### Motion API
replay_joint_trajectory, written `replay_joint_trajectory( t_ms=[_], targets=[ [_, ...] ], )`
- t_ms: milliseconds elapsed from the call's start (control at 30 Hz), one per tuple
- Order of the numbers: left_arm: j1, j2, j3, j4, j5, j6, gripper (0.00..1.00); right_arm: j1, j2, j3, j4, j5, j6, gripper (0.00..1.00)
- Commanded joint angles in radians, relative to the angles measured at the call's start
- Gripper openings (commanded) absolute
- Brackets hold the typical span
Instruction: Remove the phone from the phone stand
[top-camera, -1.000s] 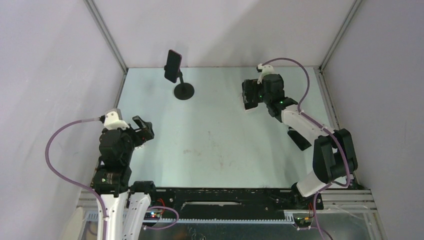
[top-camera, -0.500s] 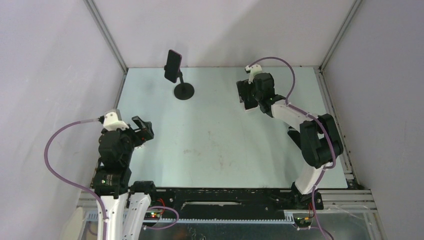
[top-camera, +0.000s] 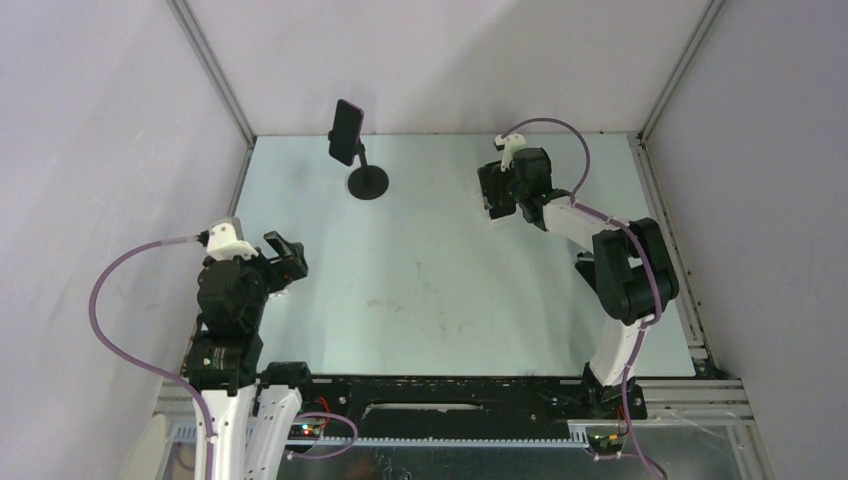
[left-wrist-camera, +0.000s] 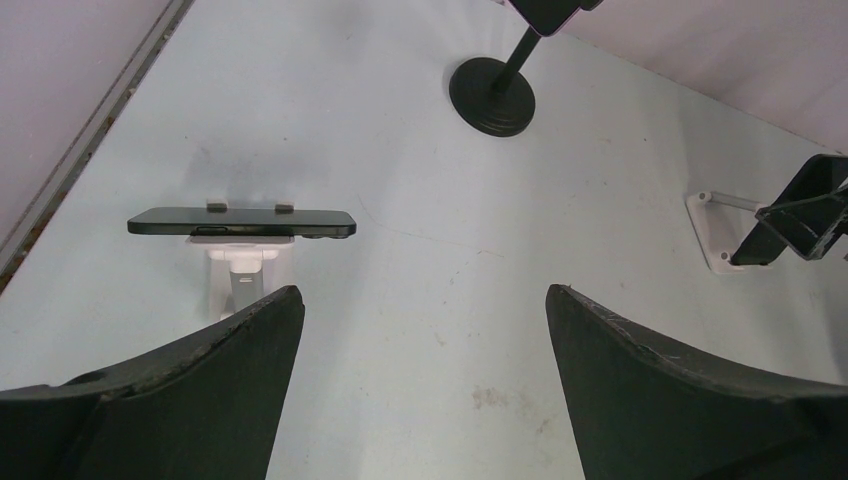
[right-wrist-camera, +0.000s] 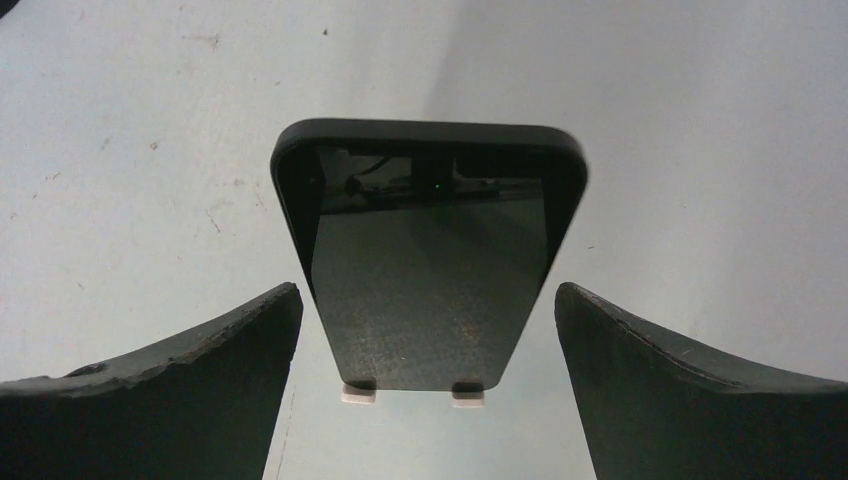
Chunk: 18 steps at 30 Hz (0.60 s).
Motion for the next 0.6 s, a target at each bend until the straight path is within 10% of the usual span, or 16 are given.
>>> replay_joint_trajectory(
  t_ms=[0,567],
  targets=[
    [-0.001,0.007,-0.01,0.033,0.001,0.012,0.98,0.003,0.024,0.05,0.031,-0.036,-0.006,1.0],
    [-0.002,0.014,-0.01,0.033,-0.004,0.011,0.98,-0.019,0.08,0.1,0.009,-0.071,0.034,0.85]
  ],
)
